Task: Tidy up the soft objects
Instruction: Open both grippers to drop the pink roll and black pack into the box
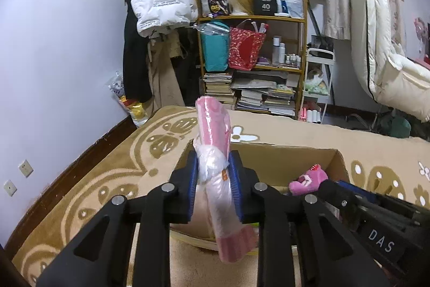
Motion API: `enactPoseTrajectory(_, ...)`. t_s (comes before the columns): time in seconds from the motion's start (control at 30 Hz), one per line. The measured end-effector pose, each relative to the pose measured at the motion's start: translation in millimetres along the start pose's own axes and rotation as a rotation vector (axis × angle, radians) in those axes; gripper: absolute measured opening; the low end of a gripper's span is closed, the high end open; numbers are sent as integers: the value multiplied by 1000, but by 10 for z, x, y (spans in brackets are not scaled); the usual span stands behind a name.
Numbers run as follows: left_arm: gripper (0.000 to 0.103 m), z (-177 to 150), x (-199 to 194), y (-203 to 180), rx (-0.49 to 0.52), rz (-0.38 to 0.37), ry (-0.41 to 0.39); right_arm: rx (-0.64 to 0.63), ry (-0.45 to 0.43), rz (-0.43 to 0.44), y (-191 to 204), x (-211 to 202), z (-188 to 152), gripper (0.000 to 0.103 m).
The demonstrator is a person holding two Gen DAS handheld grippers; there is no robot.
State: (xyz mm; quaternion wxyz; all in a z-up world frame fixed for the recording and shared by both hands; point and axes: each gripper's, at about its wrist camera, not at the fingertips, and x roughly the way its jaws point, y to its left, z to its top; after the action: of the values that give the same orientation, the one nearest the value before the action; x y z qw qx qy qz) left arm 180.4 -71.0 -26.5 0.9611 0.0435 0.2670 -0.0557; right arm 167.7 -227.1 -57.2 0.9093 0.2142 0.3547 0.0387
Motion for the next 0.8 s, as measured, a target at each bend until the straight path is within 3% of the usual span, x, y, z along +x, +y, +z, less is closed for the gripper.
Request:
enactPoseTrajectory(0.1,29,19,-4,61,-15,-16,17,0,5,3,6,6,-6,25)
enactPoseTrajectory(0.17,42,35,-31,89,-22,-18,15,-3,-2,2,5,-1,-6,30)
enactPoseTrajectory(0.23,66,48,-85,107,-22,7,-9,1,-9,-1,-5,-23,-4,37)
enactPoseTrajectory(0.37,82,84,-146,134,-19,36,-7,8,-24,1,-24,-70,-4,49)
enactPoseTrajectory(0.43,98,87,-145,170,-31,41,7,11,-29,-5,-39,-92,-3,54)
enactPoseTrajectory(0.7,102,81,-204,260,17,126,15,13,-45,-25,-44,-174,13,81)
enactPoseTrajectory(0.8,102,65,-216,275,34,139,38,16,-35,-31,-50,-181,7,87)
